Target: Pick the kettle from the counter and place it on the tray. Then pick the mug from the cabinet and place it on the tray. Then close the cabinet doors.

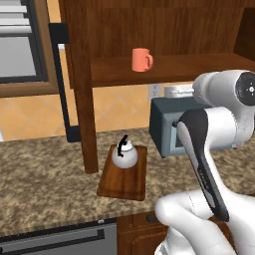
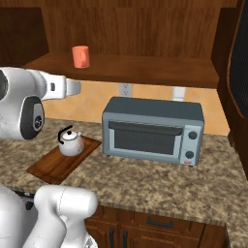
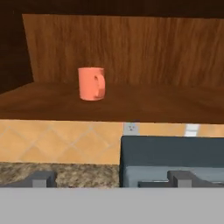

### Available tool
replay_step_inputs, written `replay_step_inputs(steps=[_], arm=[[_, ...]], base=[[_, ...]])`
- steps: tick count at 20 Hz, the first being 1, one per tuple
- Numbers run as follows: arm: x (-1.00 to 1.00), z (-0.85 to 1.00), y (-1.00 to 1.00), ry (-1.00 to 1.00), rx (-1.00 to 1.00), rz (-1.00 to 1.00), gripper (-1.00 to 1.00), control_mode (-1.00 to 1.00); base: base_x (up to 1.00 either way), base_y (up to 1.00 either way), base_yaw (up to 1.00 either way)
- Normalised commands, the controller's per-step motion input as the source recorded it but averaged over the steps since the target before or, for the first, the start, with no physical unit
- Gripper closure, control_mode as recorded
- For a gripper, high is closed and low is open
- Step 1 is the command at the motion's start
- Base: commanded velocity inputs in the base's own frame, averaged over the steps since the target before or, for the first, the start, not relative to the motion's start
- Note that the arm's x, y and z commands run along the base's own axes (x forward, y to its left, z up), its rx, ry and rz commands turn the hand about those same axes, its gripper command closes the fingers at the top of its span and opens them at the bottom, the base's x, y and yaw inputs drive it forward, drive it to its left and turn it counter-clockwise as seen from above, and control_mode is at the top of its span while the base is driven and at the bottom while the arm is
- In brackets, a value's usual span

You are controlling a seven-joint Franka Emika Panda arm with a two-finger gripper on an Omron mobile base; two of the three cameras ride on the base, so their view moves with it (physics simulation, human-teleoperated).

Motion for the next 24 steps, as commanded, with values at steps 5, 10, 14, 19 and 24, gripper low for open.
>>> replay_step_inputs(steps=[5, 10, 14, 19, 24], arm=[[0.27, 0.03, -0.03, -0.02, -0.05, 0.12, -1.00, -1.00], [0.23, -0.01, 0.04, 0.05, -0.01, 0.00, -1.00, -1.00], [0.30, 0.05, 0.00, 0.03, 0.00, 0.06, -1.00, -1.00], [0.43, 0.18, 0.00, 0.00, 0.00, 0.10, -1.00, -1.00], [0.31, 0.20, -0.04, -0.01, 0.00, 0.08, -1.00, -1.00]], base=[[0.00, 0.00, 0.00], [0.00, 0.00, 0.00], [0.00, 0.00, 0.00], [0.00, 0.00, 0.00], [0.00, 0.00, 0.00]])
